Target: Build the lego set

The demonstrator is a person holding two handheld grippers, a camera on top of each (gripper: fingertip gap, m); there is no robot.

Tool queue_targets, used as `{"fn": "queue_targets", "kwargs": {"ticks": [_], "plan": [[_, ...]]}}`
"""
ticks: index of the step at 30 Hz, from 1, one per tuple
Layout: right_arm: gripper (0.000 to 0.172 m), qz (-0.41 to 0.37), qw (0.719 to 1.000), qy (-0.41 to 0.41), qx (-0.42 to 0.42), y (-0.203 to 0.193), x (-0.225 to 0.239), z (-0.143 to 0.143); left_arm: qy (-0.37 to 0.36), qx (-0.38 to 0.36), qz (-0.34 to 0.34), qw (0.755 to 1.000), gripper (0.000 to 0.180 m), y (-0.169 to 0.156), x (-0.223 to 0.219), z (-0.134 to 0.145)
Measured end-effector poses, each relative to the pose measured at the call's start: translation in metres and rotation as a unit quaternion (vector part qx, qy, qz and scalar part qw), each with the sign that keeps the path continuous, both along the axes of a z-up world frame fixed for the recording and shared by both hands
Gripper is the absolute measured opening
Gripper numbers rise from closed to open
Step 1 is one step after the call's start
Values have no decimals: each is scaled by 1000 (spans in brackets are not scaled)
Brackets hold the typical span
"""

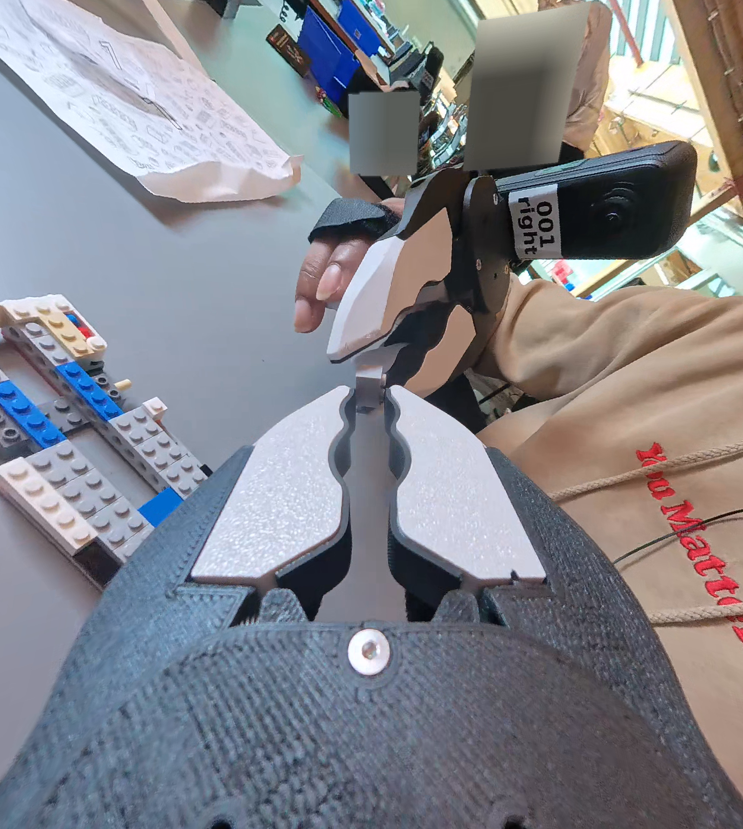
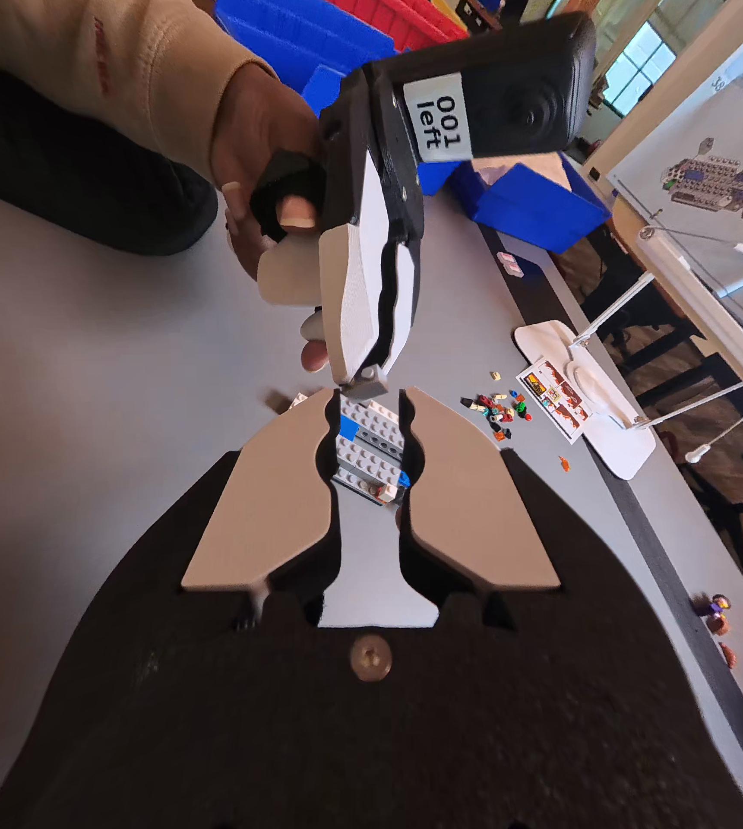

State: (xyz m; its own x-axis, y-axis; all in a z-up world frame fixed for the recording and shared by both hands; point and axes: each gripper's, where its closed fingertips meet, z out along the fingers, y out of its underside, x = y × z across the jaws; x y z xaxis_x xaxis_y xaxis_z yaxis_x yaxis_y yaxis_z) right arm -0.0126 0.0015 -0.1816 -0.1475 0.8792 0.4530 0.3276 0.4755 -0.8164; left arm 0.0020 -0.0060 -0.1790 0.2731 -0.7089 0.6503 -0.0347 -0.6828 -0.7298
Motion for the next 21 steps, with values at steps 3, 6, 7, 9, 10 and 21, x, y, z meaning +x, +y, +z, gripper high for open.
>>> {"fn": "queue_targets", "kwargs": {"ticks": [3,6,7,9,10,21], "plan": [[23,12,1000,-4,25,-1,-2,-4,-13,-23,-1,1000,12,0,-1,-5],[19,23,998,-9,51,-3,-5,-8,-23,-39,1,999,12,-1,-4,-8],[18,26,998,-11,63,-3,-7,-9,-26,-45,2,999,12,-1,-5,-10],[18,31,997,-17,63,-5,-9,-12,-31,-49,5,998,12,-2,-8,-12],[18,35,998,-20,54,-6,-10,-13,-34,-49,6,998,12,-3,-9,-12],[18,1,995,-44,-87,6,-6,-34,119,87,83,986,27,13,-63,-32]]}}
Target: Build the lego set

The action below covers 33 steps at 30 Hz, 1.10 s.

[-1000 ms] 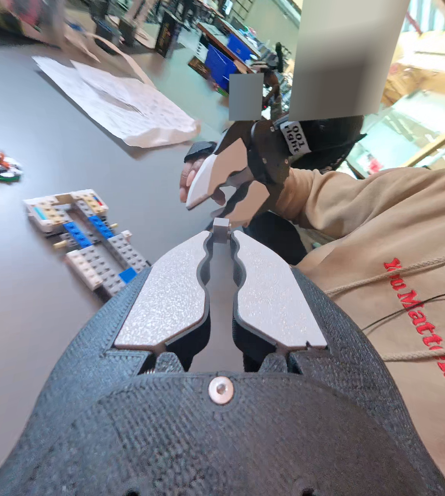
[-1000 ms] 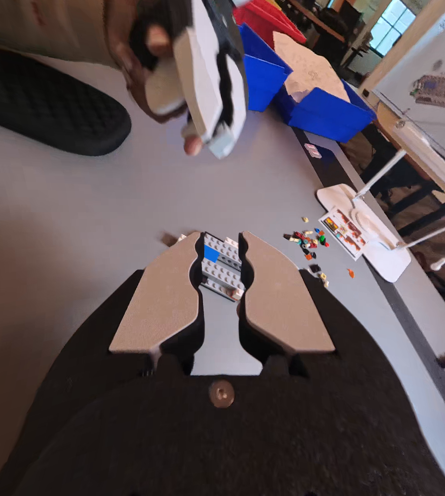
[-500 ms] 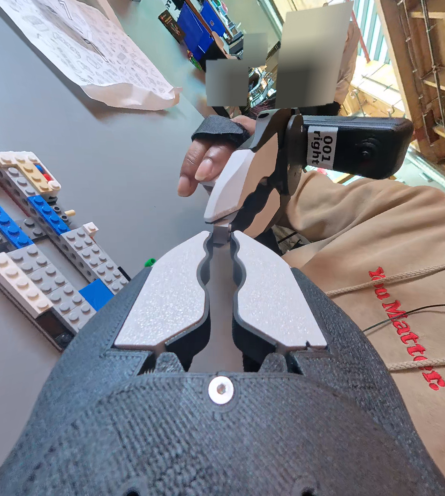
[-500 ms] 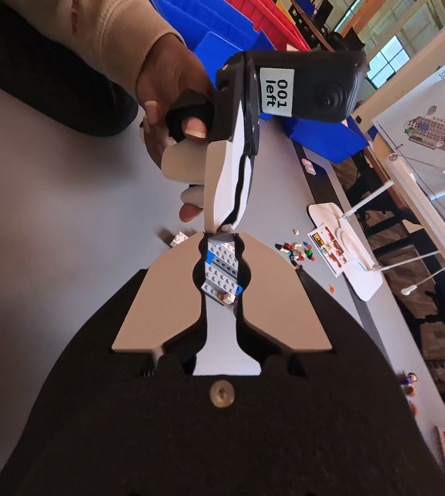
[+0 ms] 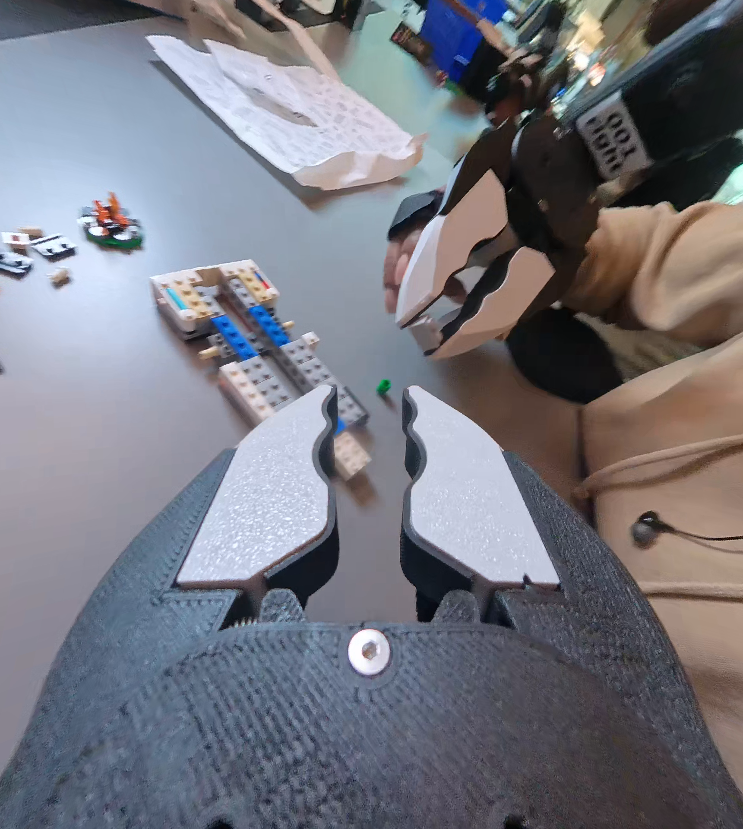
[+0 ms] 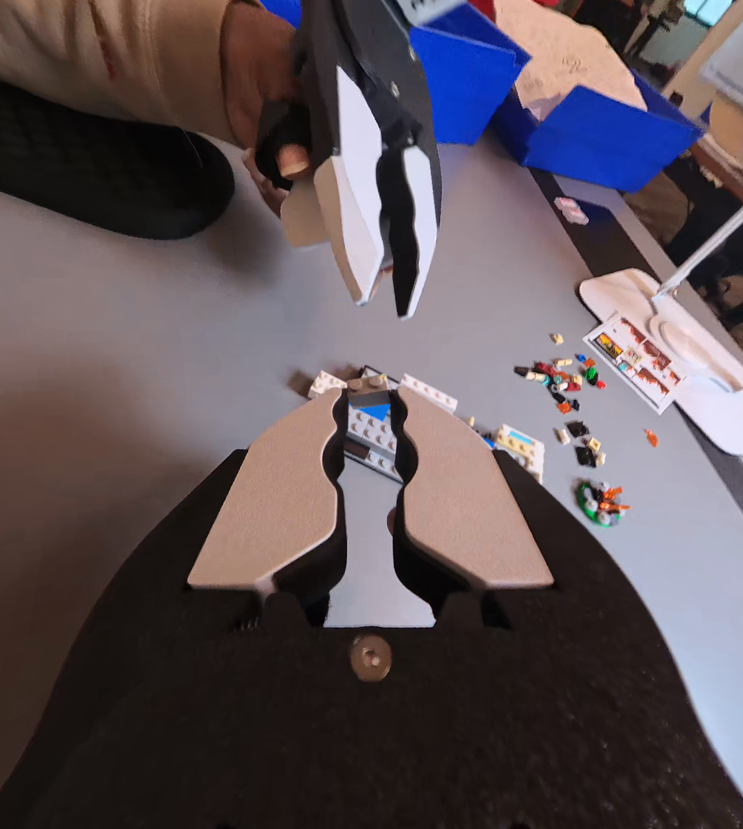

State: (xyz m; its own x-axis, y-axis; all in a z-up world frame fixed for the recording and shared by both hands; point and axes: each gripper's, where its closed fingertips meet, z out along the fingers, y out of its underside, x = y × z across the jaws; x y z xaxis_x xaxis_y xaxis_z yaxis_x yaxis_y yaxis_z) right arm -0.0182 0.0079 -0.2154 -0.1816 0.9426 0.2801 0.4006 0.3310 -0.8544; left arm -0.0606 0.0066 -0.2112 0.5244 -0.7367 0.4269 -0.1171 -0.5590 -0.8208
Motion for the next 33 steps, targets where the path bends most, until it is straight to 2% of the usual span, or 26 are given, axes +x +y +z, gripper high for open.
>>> {"fn": "queue_targets", "kwargs": {"ticks": [4,8,14,18,23,26,33], "plan": [[18,-30,998,-22,-50,9,10,-15,90,6,20,996,30,1,-23,-31],[18,-12,996,-30,-83,3,12,-21,178,-1,-6,984,38,-8,-25,-61],[18,33,995,-68,-69,-4,4,-27,218,34,-16,975,43,-11,-11,-65],[18,64,993,-90,-53,-15,-4,-31,252,69,17,965,34,1,-20,-64],[18,123,979,-156,-42,-42,-5,-45,235,88,50,967,32,7,-38,-44],[18,153,966,-209,-24,-54,-4,-58,224,92,31,970,30,-2,-31,-42],[18,178,937,-300,12,-57,2,-69,249,103,-95,958,24,-46,16,-60]]}}
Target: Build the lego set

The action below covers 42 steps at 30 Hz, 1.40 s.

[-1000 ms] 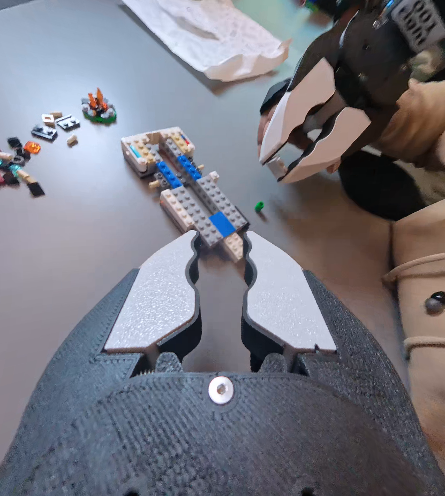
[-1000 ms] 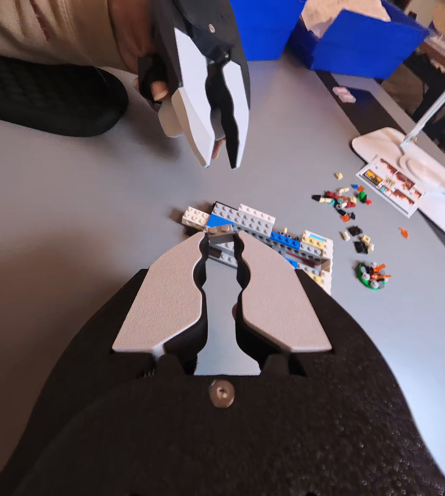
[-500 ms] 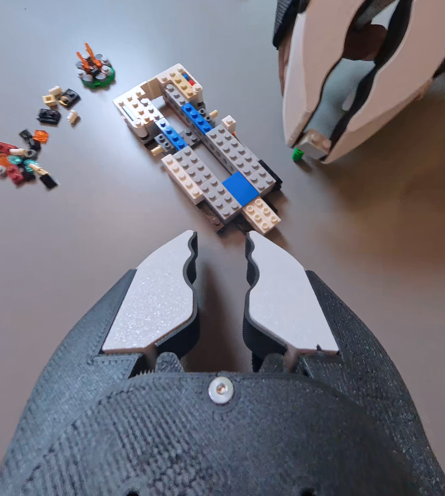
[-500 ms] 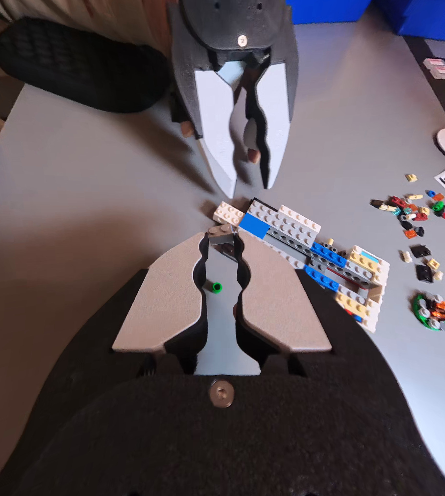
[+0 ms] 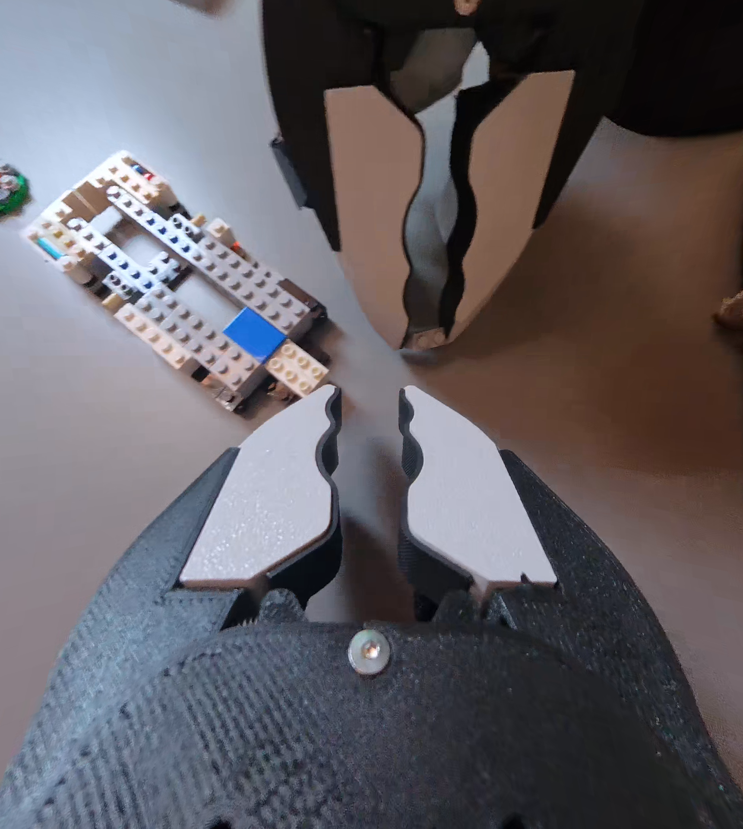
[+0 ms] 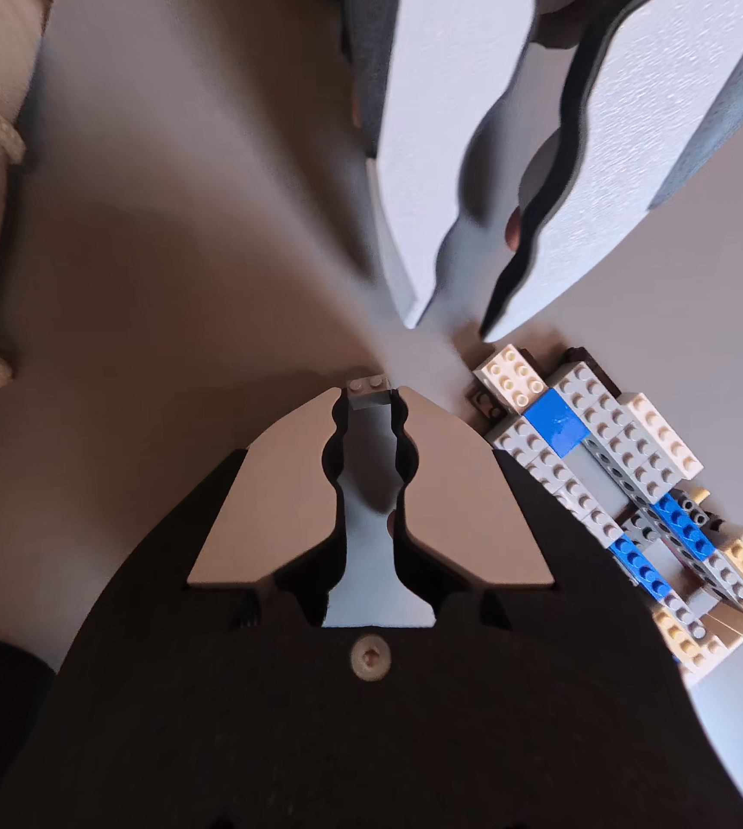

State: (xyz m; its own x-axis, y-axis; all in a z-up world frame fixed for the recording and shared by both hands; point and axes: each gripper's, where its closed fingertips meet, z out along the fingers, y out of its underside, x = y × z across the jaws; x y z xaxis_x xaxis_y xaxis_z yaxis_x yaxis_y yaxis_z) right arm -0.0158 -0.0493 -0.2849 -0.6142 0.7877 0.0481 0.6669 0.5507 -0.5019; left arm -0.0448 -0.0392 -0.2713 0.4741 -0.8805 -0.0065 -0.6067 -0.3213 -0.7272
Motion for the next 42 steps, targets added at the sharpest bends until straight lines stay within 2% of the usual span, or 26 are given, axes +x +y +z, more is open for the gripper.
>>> {"fn": "queue_targets", "kwargs": {"ticks": [4,12,16,20,26,30,35,42], "plan": [[19,4,1000,-22,4,-2,3,-2,-1,12,-37,999,24,-10,19,-3],[25,-19,1000,-14,0,4,12,-1,21,30,-58,998,22,-13,32,-10],[26,-81,997,-4,-11,13,21,7,20,38,-48,998,22,-9,32,-9],[24,-117,992,-12,-45,-1,35,4,16,25,-60,998,18,-14,39,-10],[24,-152,987,-32,-39,-4,21,-2,1,21,-90,996,16,-29,43,-1],[22,-164,985,-45,-32,-2,8,-2,12,45,-50,998,14,-12,17,3],[18,-144,989,-20,-3,1,3,7,1,64,8,998,13,7,-11,11],[20,-244,969,5,-27,1,0,4,5,80,27,996,13,10,-22,10]]}}
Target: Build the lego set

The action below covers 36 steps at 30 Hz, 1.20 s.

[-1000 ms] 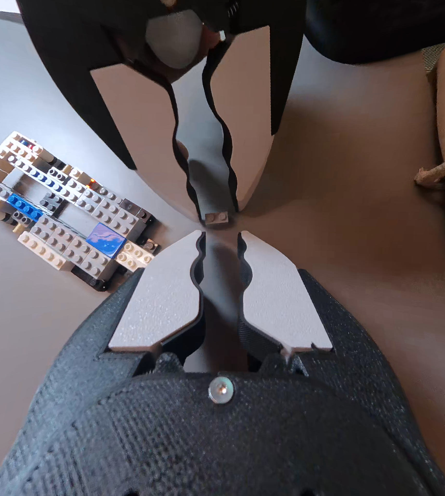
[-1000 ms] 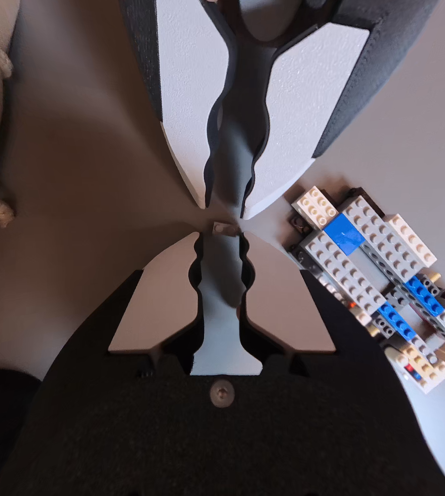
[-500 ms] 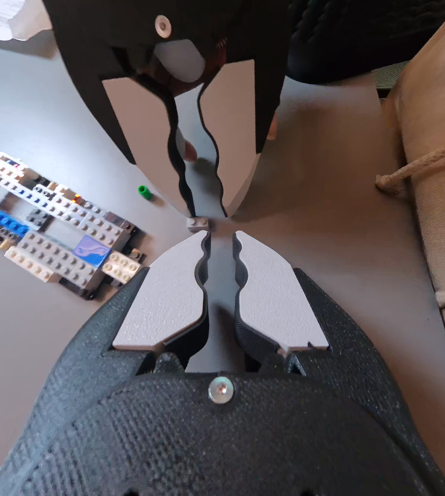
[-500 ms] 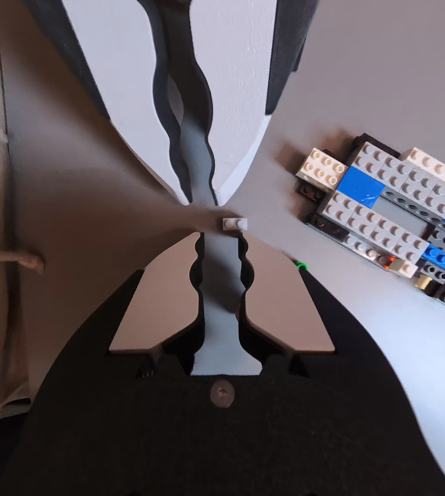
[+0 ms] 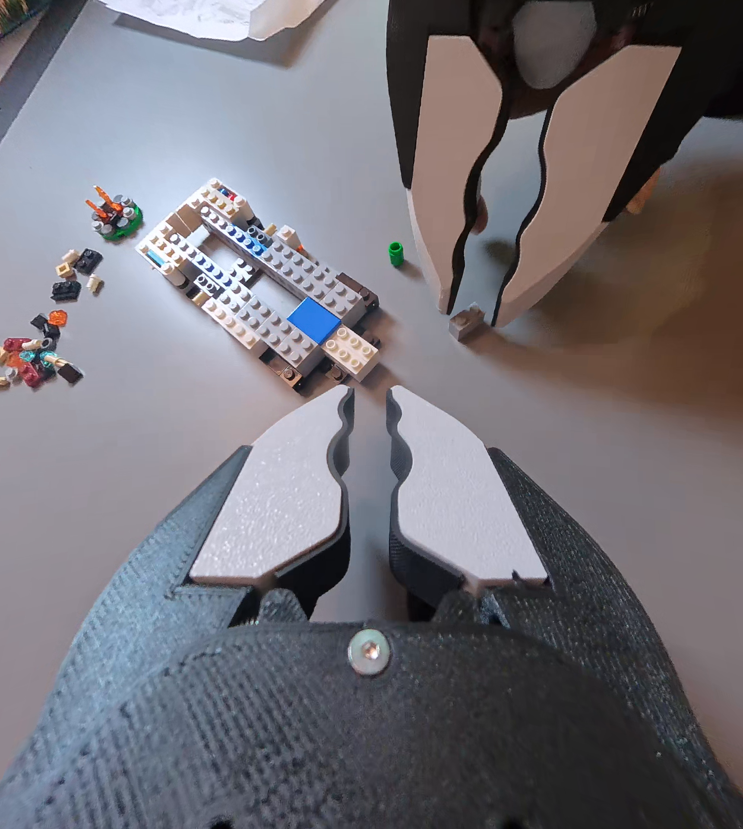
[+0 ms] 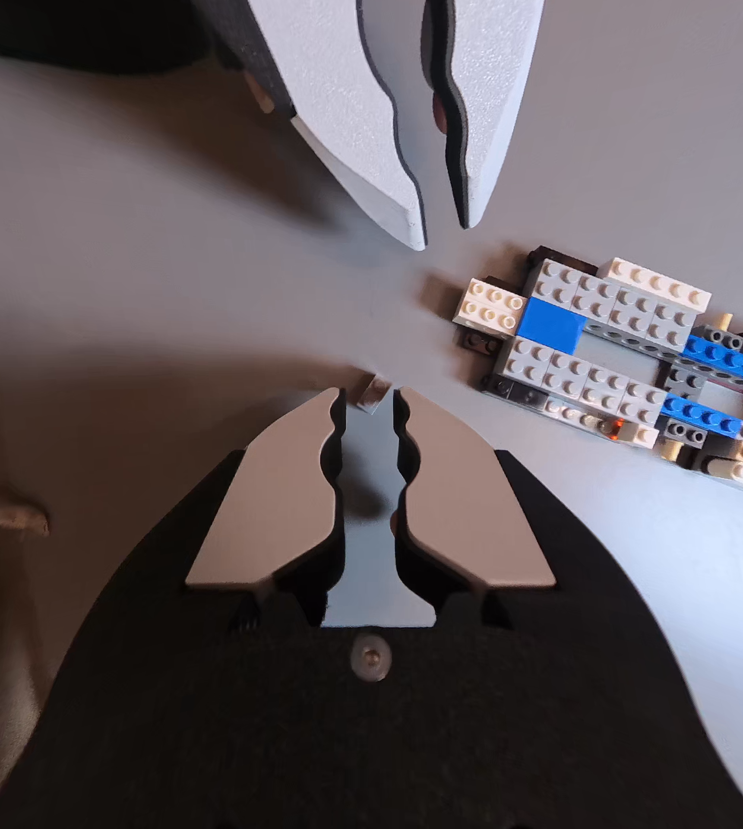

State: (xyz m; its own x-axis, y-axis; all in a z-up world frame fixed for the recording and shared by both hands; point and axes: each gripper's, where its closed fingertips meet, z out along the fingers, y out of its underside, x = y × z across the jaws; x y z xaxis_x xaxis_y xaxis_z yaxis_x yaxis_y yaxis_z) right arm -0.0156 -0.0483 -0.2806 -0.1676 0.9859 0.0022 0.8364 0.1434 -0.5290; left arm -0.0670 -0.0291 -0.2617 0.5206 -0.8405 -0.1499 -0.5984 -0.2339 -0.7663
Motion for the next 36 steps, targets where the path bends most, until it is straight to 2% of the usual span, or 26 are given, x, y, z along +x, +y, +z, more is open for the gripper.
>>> {"fn": "queue_targets", "kwargs": {"ticks": [1,2,4,8,11,16,28,36], "plan": [[18,-6,1000,-1,2,2,-2,-1,-3,-1,0,1000,13,0,1,0],[8,-9,1000,-4,5,4,-3,-2,-4,-2,0,1000,13,0,1,0],[8,-14,1000,-7,7,10,-4,-1,-2,0,4,1000,13,0,-1,1],[8,-36,999,25,27,29,-15,21,-5,-3,19,1000,13,5,-3,-3],[8,-43,997,13,62,45,-20,20,-13,-14,22,1000,15,5,-2,-6],[8,-42,997,1,62,45,-24,9,-20,-15,29,999,21,8,-1,-6],[10,-33,993,4,115,50,-29,10,-25,-13,52,998,26,17,10,-11],[12,-38,993,18,112,52,-30,10,-19,-8,61,998,26,20,13,-14]]}}
